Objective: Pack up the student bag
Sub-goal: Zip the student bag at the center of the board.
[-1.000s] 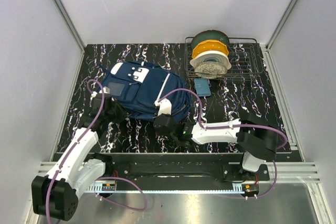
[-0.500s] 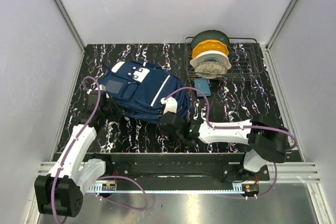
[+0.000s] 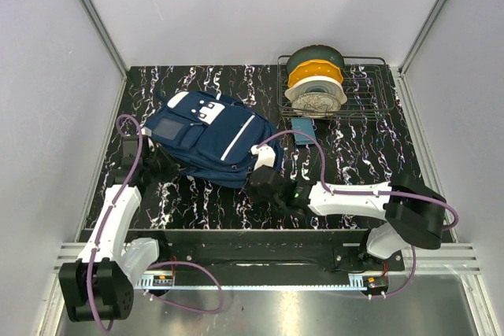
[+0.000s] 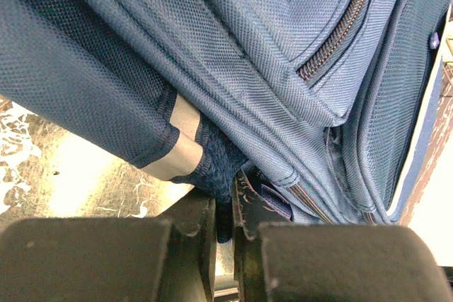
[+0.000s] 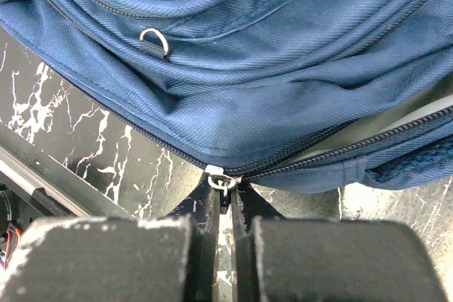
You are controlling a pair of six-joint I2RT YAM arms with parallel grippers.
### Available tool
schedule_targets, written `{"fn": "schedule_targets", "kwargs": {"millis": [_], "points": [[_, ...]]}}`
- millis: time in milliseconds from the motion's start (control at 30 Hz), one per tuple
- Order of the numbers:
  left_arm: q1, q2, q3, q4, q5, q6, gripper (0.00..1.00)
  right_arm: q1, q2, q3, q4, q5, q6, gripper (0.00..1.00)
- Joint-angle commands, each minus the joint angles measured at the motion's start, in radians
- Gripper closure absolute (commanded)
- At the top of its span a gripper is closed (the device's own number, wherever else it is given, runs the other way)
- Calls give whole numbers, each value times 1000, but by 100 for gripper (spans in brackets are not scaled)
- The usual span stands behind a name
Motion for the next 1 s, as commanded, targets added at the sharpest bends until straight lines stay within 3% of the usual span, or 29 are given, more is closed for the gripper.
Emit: {"fn": "schedule_targets", "kwargs": {"millis": [0,233,533,600,633,733,867,967], "points": [[64,3,72,98,-50,62,100,-42,-69,-20,-44,37,-4,100],[109,43,92,101,-16,108,100,-61,-70,-25,-47,13,-25,100],[138,80,81,155,131,131,98,-65,-57,-14,-12,-55,-54,100],[138,59,75,158,159,128,78,-65,-57,-19,5,-61,-44,100],[138,28,62,158,165,125,59,-64,-54,-19,11,-66,-36,100],[138,-41,16,142,154,108,34,-64,-32,-17,35,-84,-8,100],[138,-113,-44,124,162,71,18,-65,15,-2,45,-100,39,100],[138,-172,-72,93,153,48,12,-64,48,9,43,-116,50,100]]}}
